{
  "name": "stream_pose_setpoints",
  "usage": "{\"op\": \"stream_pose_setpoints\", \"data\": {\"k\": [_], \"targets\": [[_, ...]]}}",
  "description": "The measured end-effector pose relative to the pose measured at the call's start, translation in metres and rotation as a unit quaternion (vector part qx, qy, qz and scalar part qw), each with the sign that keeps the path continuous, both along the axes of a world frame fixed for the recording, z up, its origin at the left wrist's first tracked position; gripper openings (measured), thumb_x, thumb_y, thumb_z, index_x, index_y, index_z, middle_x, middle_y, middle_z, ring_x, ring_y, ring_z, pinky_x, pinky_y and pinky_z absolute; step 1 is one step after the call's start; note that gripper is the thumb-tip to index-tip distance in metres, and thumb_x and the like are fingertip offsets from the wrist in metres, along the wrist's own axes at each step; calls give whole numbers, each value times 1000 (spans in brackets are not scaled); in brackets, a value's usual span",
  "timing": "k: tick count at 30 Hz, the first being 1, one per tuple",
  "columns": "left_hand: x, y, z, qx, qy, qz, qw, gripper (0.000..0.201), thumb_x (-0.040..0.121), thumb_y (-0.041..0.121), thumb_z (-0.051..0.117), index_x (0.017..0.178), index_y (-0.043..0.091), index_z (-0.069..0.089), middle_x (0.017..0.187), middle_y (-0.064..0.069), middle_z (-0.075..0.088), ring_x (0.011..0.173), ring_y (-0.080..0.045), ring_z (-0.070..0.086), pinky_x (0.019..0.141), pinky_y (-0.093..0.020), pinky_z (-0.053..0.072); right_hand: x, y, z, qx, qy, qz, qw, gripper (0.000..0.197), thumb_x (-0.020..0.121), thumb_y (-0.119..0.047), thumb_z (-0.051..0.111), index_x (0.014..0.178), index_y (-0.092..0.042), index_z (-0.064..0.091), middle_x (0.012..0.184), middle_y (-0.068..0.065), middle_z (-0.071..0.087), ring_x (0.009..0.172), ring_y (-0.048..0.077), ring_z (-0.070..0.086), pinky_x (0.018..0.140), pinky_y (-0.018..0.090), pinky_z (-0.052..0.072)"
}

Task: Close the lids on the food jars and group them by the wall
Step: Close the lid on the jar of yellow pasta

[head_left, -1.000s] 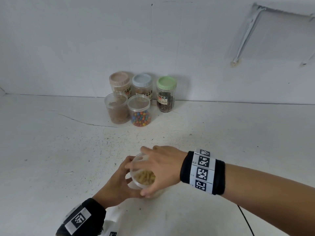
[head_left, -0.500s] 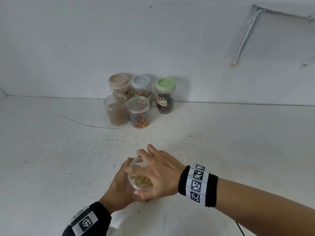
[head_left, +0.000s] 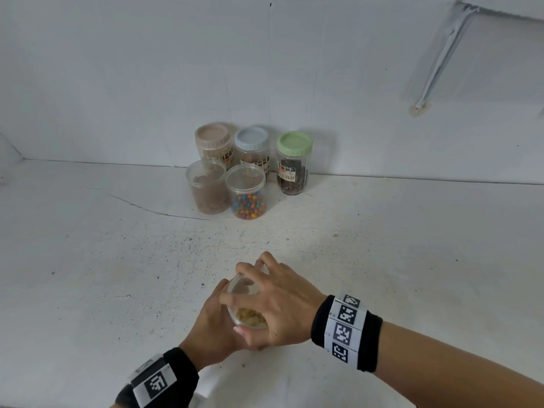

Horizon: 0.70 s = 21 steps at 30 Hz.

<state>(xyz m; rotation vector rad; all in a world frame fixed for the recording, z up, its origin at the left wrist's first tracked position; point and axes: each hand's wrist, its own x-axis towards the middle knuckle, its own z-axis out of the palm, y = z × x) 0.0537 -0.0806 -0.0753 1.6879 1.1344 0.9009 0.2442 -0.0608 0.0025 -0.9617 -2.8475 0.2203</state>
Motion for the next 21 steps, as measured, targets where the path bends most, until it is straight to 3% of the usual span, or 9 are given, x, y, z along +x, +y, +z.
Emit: {"op": "stream_pose_setpoints", "data": {"k": [1,5,7,9,12,14,16,18,21], "targets": [[0,-1,2,-1,1,4,1000,98,56,55,96,136,15,57,131,-11,63,120,-31,65,101,-42,58,-1,-1,0,1,2,-8,1000,50,93,-60,51,137,-38,47,136,10,43,114,34,41,71,44,56],[4,-3,6,26,39,7,999,101,57,75,81,136,18,57,129,-1,65,119,-23,66,96,-46,59,-3,-5,-3,10,12,-37,999,53,92,-61,51,139,-37,45,139,9,43,116,34,41,70,47,58],[6,-4,8,46,43,13,998,96,56,81,77,132,26,57,128,1,65,118,-20,66,99,-36,57,-4,-6,-4,15,21,-48,998,55,91,-61,52,139,-37,45,139,7,44,117,34,41,70,46,58],[6,-5,9,82,52,23,995,87,57,82,76,126,33,57,122,5,65,111,-22,67,92,-30,57,-3,-7,-7,12,47,-66,997,60,88,-63,55,140,-35,46,138,5,45,118,32,41,72,45,58],[9,-7,12,118,75,33,990,86,52,77,84,125,45,52,121,27,58,104,-18,65,83,-36,60,3,-8,-16,-47,148,-124,980,71,78,-66,69,137,-32,49,135,3,45,120,23,44,86,43,58],[11,-8,20,72,81,48,993,93,39,73,86,120,71,42,122,35,51,110,-14,60,88,-37,59,6,-12,-24,-119,254,-169,945,76,70,-63,81,134,-34,51,135,-2,41,123,17,48,94,37,55],[11,-12,29,13,64,29,997,93,36,84,81,115,84,32,119,27,52,115,-13,58,92,-35,58,9,-18,-29,-187,336,-209,899,84,61,-61,89,133,-39,51,135,-8,39,124,8,50,97,24,52],[6,-15,38,-34,47,-10,998,87,48,82,81,120,81,31,123,27,56,119,-5,61,95,-32,60,11,-27,-33,-244,383,-248,856,94,55,-59,92,136,-44,46,136,-12,42,127,2,49,98,19,49],[-10,-25,43,-165,-15,-64,984,100,60,63,90,139,72,29,140,39,52,136,6,52,104,-32,56,20,-41,-44,-330,447,-281,782,111,54,-52,98,143,-41,32,137,-11,49,127,4,53,100,28,54]]}}
